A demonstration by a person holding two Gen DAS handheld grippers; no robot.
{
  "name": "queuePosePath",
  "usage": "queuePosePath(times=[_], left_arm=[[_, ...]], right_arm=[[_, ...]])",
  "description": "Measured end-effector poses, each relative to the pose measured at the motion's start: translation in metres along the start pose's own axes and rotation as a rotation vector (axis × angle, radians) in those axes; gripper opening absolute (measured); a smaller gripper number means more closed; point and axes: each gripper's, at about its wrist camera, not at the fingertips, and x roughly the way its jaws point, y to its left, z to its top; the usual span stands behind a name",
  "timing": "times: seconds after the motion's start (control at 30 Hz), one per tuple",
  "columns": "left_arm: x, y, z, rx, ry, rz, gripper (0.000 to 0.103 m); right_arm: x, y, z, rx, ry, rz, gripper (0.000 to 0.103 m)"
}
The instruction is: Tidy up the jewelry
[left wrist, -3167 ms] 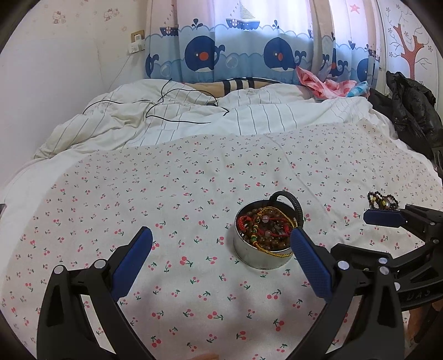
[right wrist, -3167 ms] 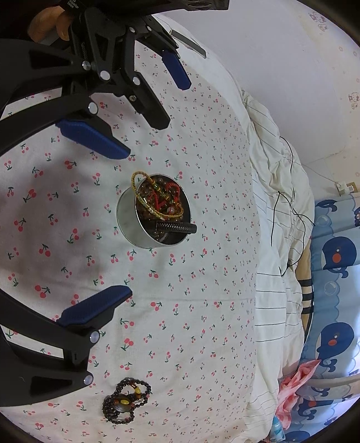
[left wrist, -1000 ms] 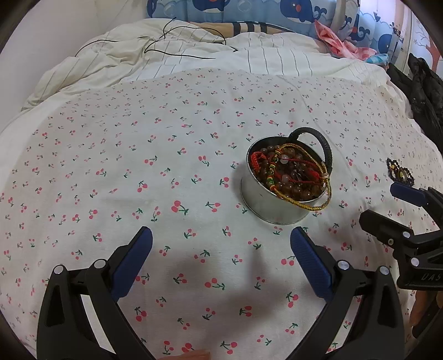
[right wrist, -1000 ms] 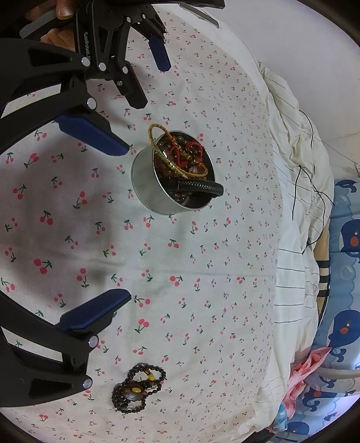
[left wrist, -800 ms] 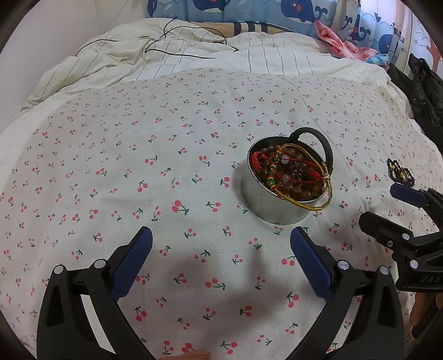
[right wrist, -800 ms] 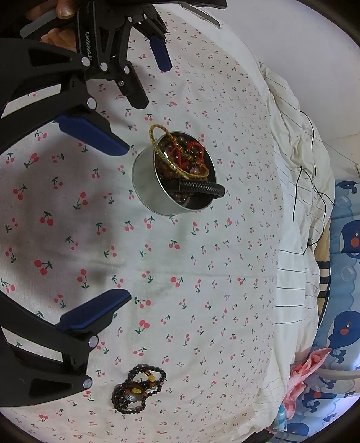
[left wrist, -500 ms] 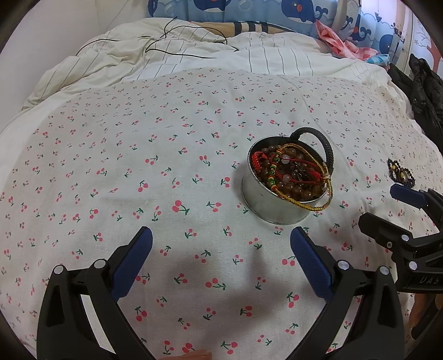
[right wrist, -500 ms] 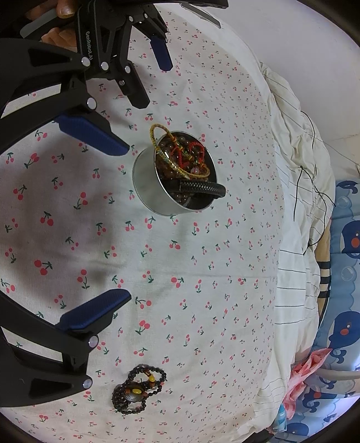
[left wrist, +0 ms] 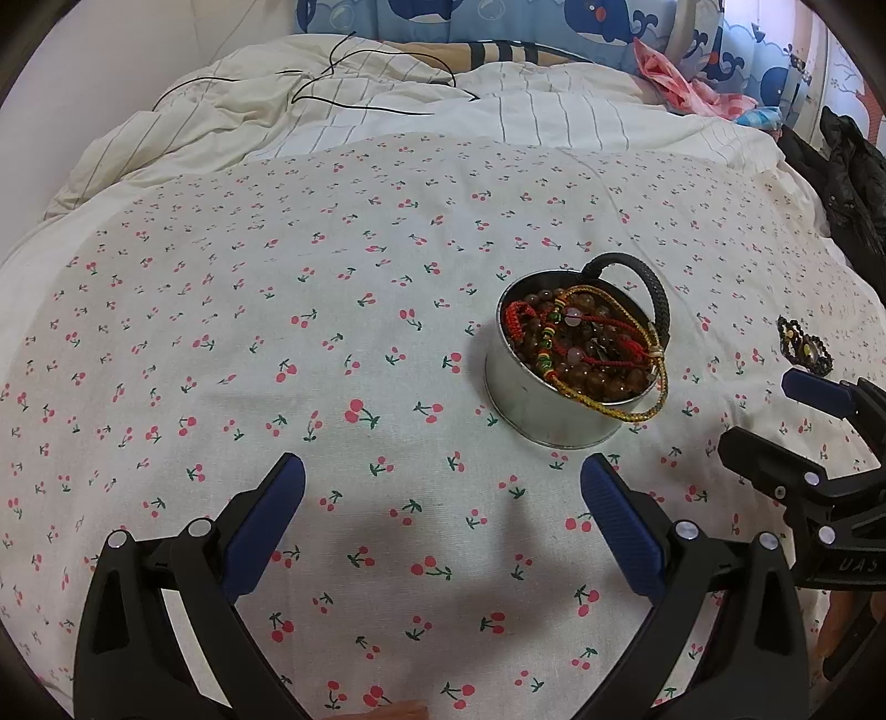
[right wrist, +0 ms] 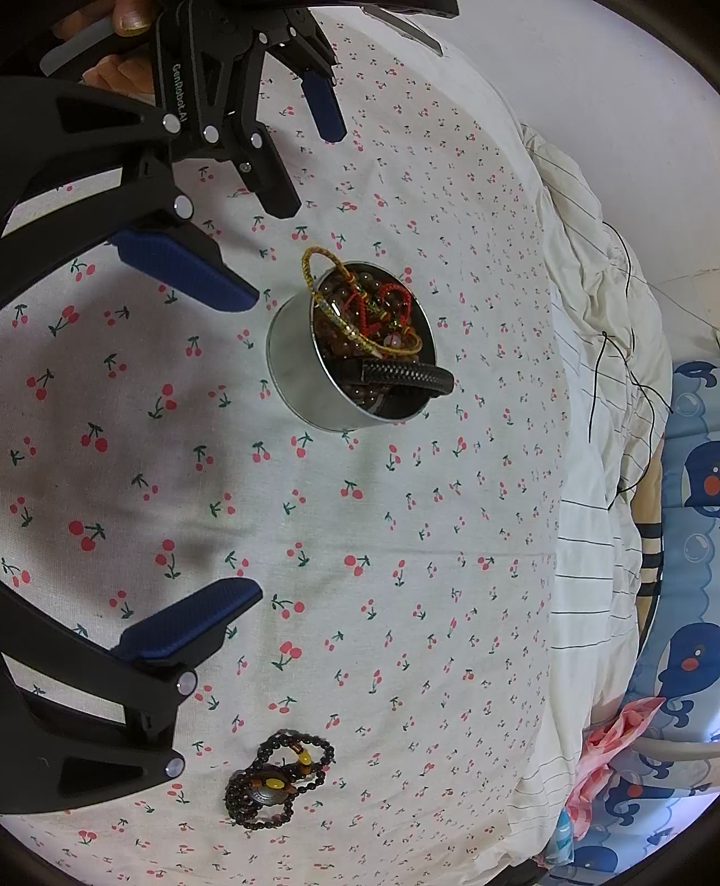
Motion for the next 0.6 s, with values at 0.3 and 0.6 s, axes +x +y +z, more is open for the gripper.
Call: queuePosePath(times=[0.3, 0.6], left_arm=[[0.0007, 0.0008, 0.0000, -0.001, 0.003, 0.008, 0.096], [0.0002, -0.0001, 0.0001, -0.001, 0.005, 0.008, 0.096]], right_arm=[[0.0001, 0.0004, -0.0009, 0.000, 0.001, 0.001, 0.093], [0.0009, 0.0013, -0.0007, -0.001, 0.002, -0.001, 0.093]])
